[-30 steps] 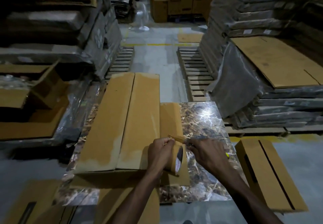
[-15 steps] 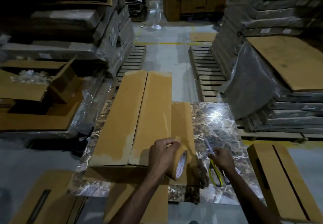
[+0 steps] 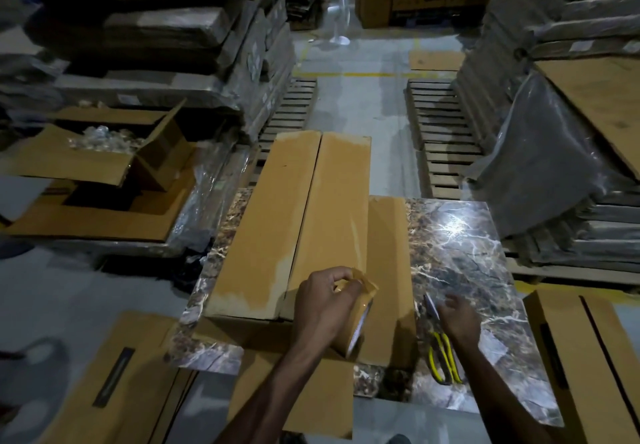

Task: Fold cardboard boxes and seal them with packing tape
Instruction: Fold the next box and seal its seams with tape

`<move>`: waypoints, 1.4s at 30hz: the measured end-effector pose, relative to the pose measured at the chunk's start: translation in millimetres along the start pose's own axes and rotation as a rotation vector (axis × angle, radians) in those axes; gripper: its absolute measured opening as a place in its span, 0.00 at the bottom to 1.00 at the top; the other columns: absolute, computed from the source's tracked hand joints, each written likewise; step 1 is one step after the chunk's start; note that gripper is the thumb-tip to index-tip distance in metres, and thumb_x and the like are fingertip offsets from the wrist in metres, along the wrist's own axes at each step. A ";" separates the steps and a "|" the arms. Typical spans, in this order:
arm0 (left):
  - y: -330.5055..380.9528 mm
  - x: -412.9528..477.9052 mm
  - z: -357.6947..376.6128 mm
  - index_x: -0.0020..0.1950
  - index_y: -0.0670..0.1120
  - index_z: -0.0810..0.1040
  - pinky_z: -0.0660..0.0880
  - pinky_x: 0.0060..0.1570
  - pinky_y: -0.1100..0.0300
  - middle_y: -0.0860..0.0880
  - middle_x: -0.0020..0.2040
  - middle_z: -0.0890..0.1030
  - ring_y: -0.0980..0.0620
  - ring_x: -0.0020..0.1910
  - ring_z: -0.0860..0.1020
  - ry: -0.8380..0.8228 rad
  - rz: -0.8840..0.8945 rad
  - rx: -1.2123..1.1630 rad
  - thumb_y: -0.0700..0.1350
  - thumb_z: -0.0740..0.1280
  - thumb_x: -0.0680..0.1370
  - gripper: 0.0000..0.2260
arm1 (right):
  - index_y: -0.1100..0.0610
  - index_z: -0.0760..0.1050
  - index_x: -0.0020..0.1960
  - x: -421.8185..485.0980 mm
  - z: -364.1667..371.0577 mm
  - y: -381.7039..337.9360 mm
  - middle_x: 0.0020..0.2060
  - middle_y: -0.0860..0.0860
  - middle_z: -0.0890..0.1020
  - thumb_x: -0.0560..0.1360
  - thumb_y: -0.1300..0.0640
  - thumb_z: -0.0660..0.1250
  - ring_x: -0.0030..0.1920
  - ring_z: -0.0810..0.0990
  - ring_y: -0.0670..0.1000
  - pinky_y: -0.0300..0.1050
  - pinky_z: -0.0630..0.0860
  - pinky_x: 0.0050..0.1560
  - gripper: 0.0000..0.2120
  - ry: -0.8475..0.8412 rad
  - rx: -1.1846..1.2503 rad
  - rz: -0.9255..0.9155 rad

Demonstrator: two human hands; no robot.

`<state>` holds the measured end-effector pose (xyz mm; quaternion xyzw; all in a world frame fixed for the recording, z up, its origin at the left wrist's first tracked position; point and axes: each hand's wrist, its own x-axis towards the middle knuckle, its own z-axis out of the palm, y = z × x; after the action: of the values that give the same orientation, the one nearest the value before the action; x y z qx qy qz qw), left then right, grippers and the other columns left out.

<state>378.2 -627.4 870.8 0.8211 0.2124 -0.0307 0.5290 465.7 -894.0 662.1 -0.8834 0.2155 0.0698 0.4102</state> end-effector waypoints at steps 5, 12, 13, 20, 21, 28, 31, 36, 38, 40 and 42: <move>-0.6 3.9 -19.5 0.43 0.52 0.85 0.78 0.49 0.56 0.61 0.38 0.81 0.62 0.37 0.76 0.062 0.038 0.029 0.52 0.71 0.79 0.07 | 0.50 0.81 0.64 -86.3 -42.0 -126.8 0.53 0.48 0.87 0.74 0.42 0.76 0.55 0.85 0.48 0.47 0.81 0.56 0.22 -0.205 0.480 -0.359; -4.5 9.4 -45.0 0.42 0.60 0.81 0.75 0.42 0.58 0.61 0.40 0.81 0.64 0.41 0.76 0.034 0.138 0.102 0.56 0.68 0.81 0.08 | 0.42 0.80 0.67 -154.0 -36.8 -222.4 0.56 0.39 0.85 0.74 0.44 0.77 0.56 0.82 0.40 0.48 0.83 0.56 0.22 -0.432 0.224 -0.610; -6.7 10.9 -49.9 0.42 0.59 0.81 0.75 0.39 0.58 0.60 0.38 0.81 0.62 0.39 0.76 0.034 0.159 0.107 0.57 0.67 0.82 0.09 | 0.44 0.81 0.64 -153.5 -32.0 -228.2 0.53 0.40 0.86 0.75 0.48 0.76 0.55 0.83 0.40 0.50 0.83 0.56 0.18 -0.423 0.228 -0.600; -23.5 28.5 -86.2 0.50 0.57 0.83 0.71 0.37 0.61 0.61 0.42 0.81 0.61 0.43 0.78 -0.016 0.196 0.139 0.60 0.63 0.83 0.12 | 0.45 0.86 0.46 -163.8 4.4 -258.1 0.40 0.37 0.86 0.75 0.57 0.78 0.42 0.85 0.39 0.33 0.79 0.44 0.07 -0.258 0.107 -0.728; -25.0 31.4 -90.9 0.52 0.57 0.82 0.74 0.41 0.60 0.62 0.44 0.80 0.61 0.45 0.78 -0.027 0.188 0.128 0.61 0.63 0.83 0.12 | 0.44 0.86 0.45 -164.7 8.2 -262.2 0.39 0.37 0.86 0.74 0.57 0.78 0.42 0.85 0.39 0.32 0.79 0.44 0.07 -0.238 0.077 -0.753; -38.5 53.2 -102.7 0.81 0.60 0.61 0.75 0.63 0.49 0.53 0.71 0.74 0.48 0.70 0.73 -0.143 0.062 -0.131 0.63 0.68 0.79 0.32 | 0.52 0.87 0.50 -147.4 20.4 -296.5 0.39 0.42 0.86 0.77 0.55 0.76 0.41 0.84 0.37 0.29 0.76 0.41 0.03 -0.274 -0.074 -0.808; -42.6 61.2 -99.7 0.78 0.64 0.64 0.78 0.61 0.48 0.50 0.74 0.73 0.47 0.69 0.73 -0.140 0.050 -0.191 0.67 0.69 0.77 0.32 | 0.53 0.87 0.49 -126.6 23.8 -310.2 0.38 0.41 0.86 0.77 0.56 0.76 0.40 0.84 0.37 0.29 0.75 0.40 0.03 -0.288 -0.106 -0.805; -52.1 64.2 -80.7 0.72 0.77 0.62 0.81 0.54 0.56 0.49 0.67 0.80 0.51 0.56 0.84 -0.078 0.052 -0.279 0.75 0.69 0.70 0.32 | 0.54 0.87 0.48 -96.7 36.5 -323.6 0.38 0.41 0.86 0.77 0.57 0.75 0.40 0.84 0.40 0.31 0.78 0.40 0.02 -0.362 -0.127 -0.788; -52.5 63.2 -74.1 0.77 0.64 0.64 0.79 0.51 0.60 0.50 0.65 0.82 0.57 0.49 0.86 -0.030 0.050 -0.310 0.69 0.70 0.74 0.33 | 0.53 0.86 0.48 -83.4 43.7 -325.7 0.39 0.42 0.86 0.77 0.57 0.75 0.40 0.84 0.39 0.32 0.78 0.41 0.02 -0.398 -0.136 -0.767; -48.8 64.9 -72.6 0.75 0.56 0.70 0.83 0.52 0.53 0.54 0.55 0.86 0.59 0.44 0.86 0.021 0.026 -0.353 0.63 0.71 0.77 0.29 | 0.52 0.86 0.48 -67.6 50.7 -328.0 0.40 0.43 0.87 0.77 0.56 0.75 0.40 0.84 0.40 0.36 0.80 0.42 0.02 -0.442 -0.162 -0.744; -42.7 72.4 -70.6 0.67 0.52 0.78 0.84 0.51 0.50 0.57 0.45 0.87 0.59 0.43 0.86 0.042 0.027 -0.353 0.61 0.71 0.78 0.22 | 0.53 0.87 0.48 -50.3 57.0 -332.1 0.39 0.44 0.86 0.77 0.55 0.75 0.40 0.83 0.40 0.38 0.80 0.42 0.03 -0.477 -0.190 -0.726</move>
<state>415.4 -527.3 845.3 0.7185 0.2142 0.0313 0.6609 569.1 -645.2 870.6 -0.8948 -0.2167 0.1425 0.3633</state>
